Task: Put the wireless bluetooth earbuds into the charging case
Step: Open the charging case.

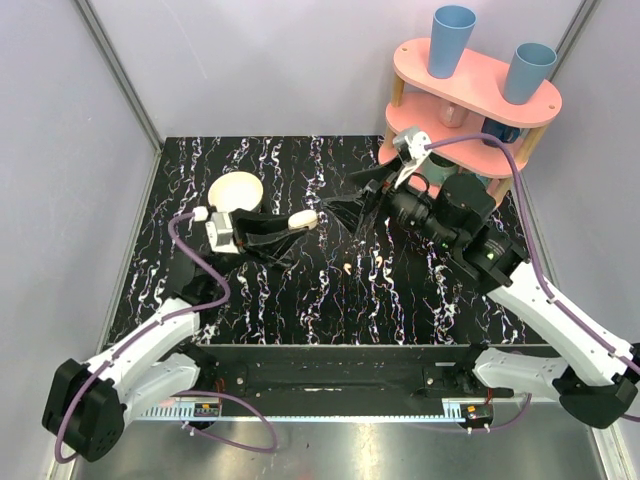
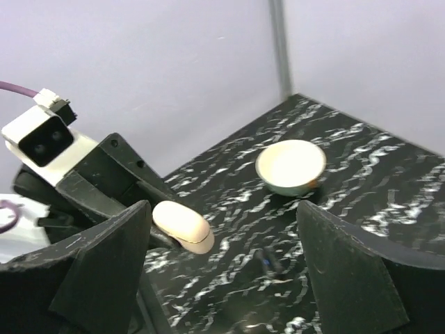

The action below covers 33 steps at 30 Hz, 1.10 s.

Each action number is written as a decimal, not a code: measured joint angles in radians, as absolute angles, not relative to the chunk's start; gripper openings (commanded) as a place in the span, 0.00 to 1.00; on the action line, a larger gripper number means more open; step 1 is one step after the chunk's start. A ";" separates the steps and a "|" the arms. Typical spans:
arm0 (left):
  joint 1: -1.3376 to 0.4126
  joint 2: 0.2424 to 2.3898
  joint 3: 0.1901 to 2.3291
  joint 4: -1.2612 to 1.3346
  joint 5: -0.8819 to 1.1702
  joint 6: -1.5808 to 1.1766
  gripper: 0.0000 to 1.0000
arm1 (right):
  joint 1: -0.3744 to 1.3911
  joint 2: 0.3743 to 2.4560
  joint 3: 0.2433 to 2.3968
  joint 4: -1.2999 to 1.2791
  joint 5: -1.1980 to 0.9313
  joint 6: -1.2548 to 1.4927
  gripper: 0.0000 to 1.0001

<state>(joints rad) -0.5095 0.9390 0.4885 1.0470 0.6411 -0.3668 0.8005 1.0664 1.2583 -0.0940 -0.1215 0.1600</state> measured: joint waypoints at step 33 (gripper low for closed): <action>-0.509 0.831 0.480 1.110 0.668 -0.331 0.00 | 0.805 1.244 1.353 -0.128 -0.436 0.283 0.96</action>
<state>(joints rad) -0.5091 0.8307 0.4805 1.1095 0.6678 -0.3309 0.8051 1.2442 1.3525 -0.1284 -0.4358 0.2832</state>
